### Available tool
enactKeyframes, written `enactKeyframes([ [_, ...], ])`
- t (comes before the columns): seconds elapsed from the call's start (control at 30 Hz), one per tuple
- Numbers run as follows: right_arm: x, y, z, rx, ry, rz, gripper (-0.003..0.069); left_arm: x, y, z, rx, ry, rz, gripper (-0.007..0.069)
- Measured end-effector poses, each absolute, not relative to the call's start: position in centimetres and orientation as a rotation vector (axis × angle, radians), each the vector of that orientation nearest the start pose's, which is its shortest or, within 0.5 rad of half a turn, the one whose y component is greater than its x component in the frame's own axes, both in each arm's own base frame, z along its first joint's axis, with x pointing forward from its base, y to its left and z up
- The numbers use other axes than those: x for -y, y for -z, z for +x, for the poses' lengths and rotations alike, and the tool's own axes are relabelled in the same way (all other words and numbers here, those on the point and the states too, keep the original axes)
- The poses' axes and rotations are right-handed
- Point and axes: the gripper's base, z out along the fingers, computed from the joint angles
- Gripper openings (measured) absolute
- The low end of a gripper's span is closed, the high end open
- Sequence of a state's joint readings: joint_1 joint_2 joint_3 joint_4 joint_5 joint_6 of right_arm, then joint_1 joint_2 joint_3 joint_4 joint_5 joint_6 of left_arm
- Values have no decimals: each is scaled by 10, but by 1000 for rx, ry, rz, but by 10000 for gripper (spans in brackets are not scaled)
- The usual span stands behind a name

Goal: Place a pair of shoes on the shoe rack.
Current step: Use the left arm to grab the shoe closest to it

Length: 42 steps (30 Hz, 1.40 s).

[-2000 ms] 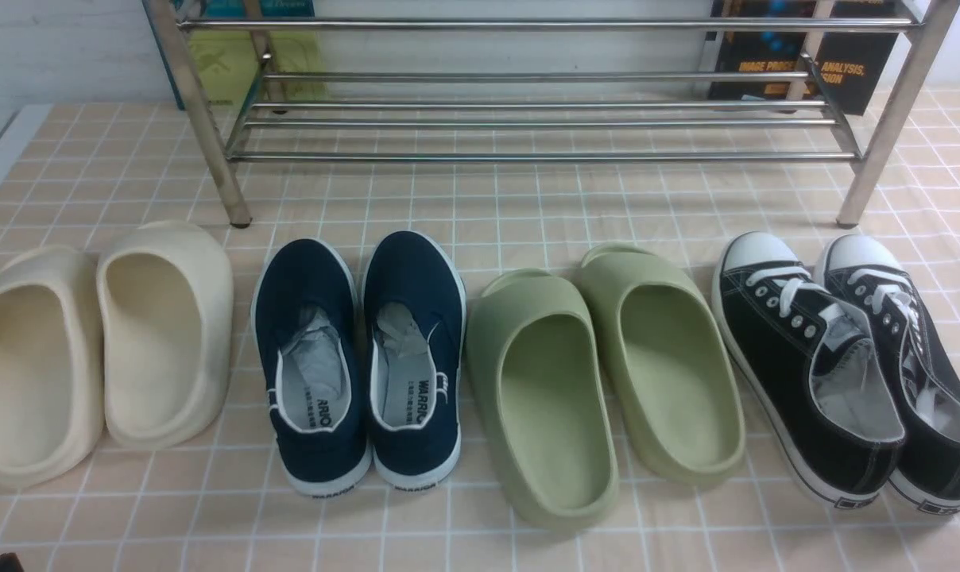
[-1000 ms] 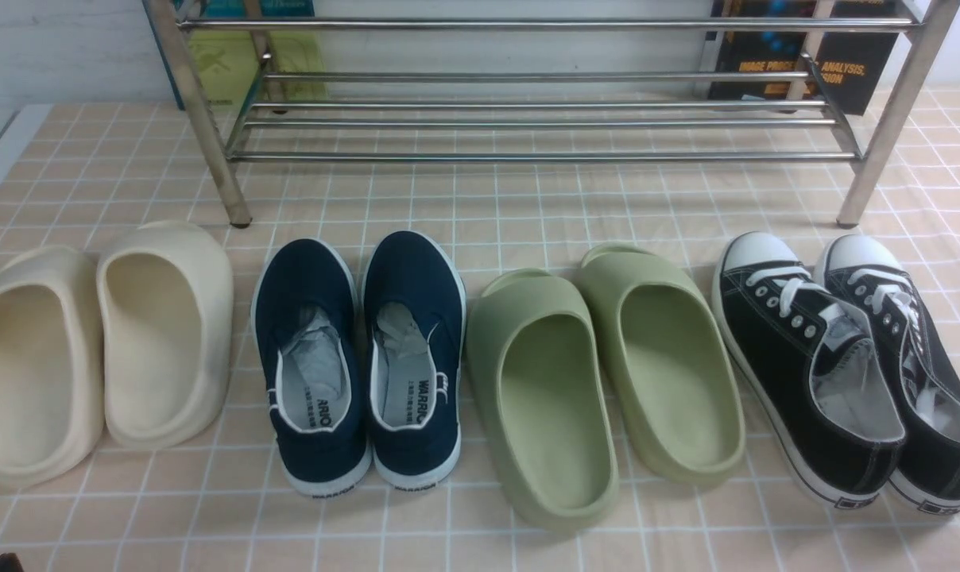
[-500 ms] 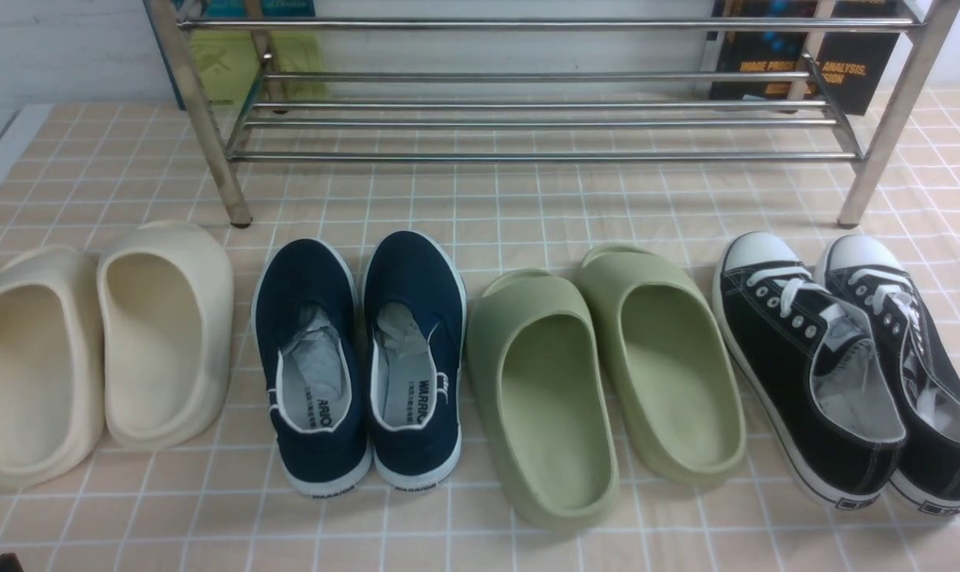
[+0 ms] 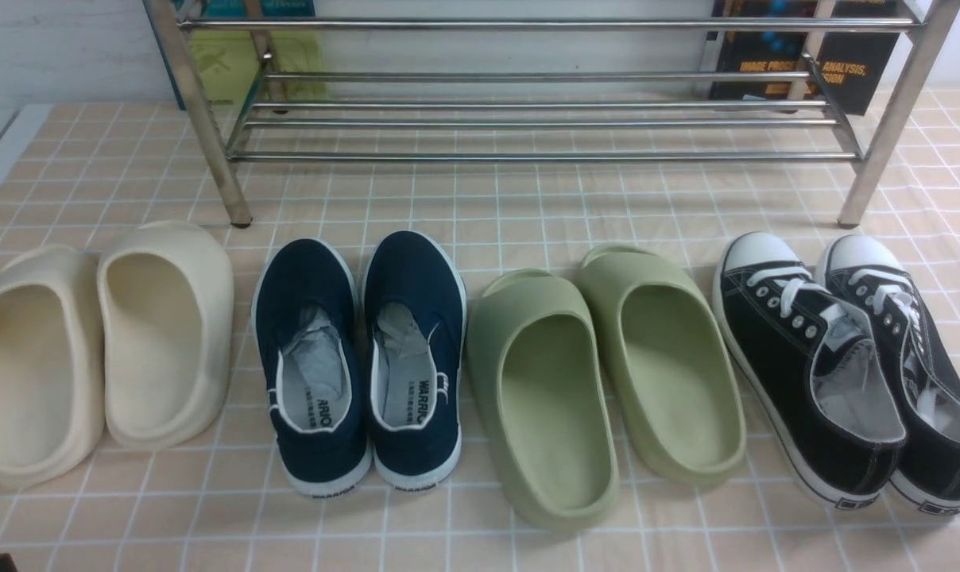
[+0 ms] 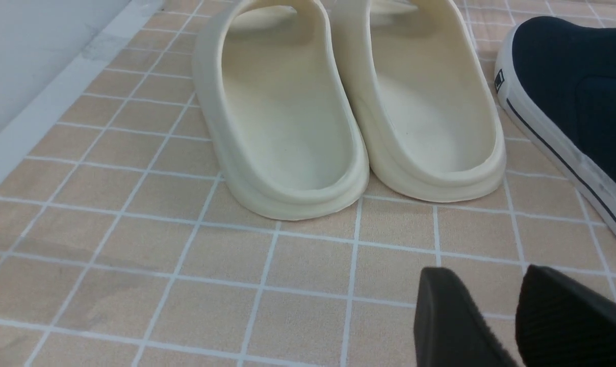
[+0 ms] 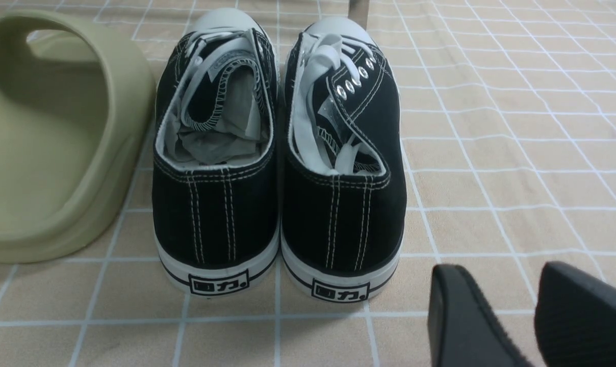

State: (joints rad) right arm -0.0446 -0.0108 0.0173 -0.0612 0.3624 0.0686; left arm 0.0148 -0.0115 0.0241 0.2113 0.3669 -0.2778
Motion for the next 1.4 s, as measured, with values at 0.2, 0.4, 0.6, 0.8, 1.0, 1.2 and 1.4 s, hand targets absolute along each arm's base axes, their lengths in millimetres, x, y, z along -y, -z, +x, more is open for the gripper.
enactKeyframes([
  [0.2, 4, -175, 53, -1851, 43, 67, 239, 3, -174, 53, -1739, 581, -710, 239],
  [0.4, 4, -175, 53, -1851, 43, 67, 239, 9, -177, 54, -1590, 954, -1067, 239],
  [0.6, 4, -175, 53, -1851, 43, 67, 239, 8, -181, 55, -1529, 989, -1076, 239],
  [0.8, 4, -175, 53, -1851, 43, 67, 239, 7, -245, 43, -1514, 770, -700, 239],
  [1.0, 4, -175, 53, -1851, 43, 67, 239, 0, -327, 26, -1773, 254, -347, 131],
  [1.2, 4, -175, 53, -1851, 43, 67, 239, -25, -357, 66, -2291, -241, -313, 2],
  [1.4, 4, -175, 53, -1851, 43, 67, 239, -23, -346, 117, -2517, -354, -211, 2],
])
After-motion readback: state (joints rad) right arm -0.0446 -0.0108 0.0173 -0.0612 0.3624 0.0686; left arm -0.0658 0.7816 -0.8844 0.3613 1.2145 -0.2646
